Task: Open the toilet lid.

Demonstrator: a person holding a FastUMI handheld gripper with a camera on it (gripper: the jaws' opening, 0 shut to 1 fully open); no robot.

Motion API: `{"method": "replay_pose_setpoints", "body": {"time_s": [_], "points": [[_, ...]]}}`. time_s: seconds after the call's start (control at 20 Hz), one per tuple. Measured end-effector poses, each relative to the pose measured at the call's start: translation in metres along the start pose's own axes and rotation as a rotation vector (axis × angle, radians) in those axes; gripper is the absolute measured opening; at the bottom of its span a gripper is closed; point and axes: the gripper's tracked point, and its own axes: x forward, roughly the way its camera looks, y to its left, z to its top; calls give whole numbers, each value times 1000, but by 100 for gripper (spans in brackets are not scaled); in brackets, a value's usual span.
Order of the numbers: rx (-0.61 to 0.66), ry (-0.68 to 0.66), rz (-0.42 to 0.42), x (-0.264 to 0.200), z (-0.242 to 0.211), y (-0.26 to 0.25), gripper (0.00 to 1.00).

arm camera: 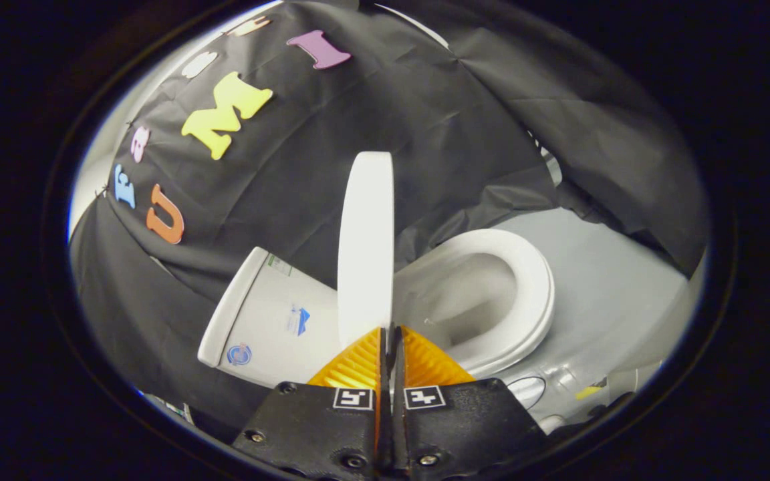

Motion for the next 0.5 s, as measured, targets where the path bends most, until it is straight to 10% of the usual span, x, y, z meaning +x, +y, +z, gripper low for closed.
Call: {"method": "replay_pose_setpoints", "body": {"time_s": [0.5], "points": [[-141, -14, -29, -5, -2, 51, 6]]}}
